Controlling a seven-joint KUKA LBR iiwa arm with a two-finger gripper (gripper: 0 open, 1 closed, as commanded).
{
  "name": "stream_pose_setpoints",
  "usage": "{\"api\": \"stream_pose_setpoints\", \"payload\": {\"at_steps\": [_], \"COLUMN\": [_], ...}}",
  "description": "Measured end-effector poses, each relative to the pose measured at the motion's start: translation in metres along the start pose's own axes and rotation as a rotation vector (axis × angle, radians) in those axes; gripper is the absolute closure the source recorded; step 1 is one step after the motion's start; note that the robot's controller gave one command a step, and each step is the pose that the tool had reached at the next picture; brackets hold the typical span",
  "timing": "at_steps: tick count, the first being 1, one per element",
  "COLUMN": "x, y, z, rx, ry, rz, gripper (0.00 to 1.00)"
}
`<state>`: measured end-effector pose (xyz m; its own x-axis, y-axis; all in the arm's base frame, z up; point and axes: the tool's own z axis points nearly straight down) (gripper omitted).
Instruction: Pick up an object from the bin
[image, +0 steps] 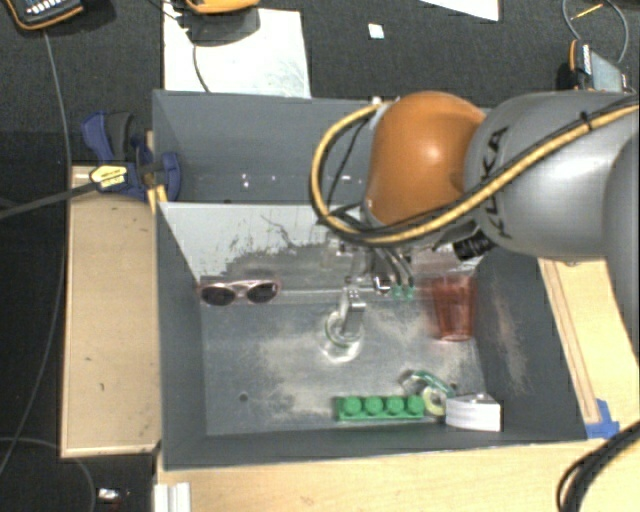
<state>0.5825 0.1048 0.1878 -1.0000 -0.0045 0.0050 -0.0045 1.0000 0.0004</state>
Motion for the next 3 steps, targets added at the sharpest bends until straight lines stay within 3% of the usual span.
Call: {"api": "stream_pose_setpoints", "payload": {"at_steps": [1, 2, 3], "x": [-0.002, 0.008, -0.005], "y": [-0.001, -0.048, -0.049], "z": [-0.005, 0.114, 0.056], "rx": [-0.001, 0.0, 0.0], "ry": [-0.008, -0.004, -0.01], "rz": [0.004, -0.415, -0.423], "gripper": [0.0, 0.0, 0.0]}}
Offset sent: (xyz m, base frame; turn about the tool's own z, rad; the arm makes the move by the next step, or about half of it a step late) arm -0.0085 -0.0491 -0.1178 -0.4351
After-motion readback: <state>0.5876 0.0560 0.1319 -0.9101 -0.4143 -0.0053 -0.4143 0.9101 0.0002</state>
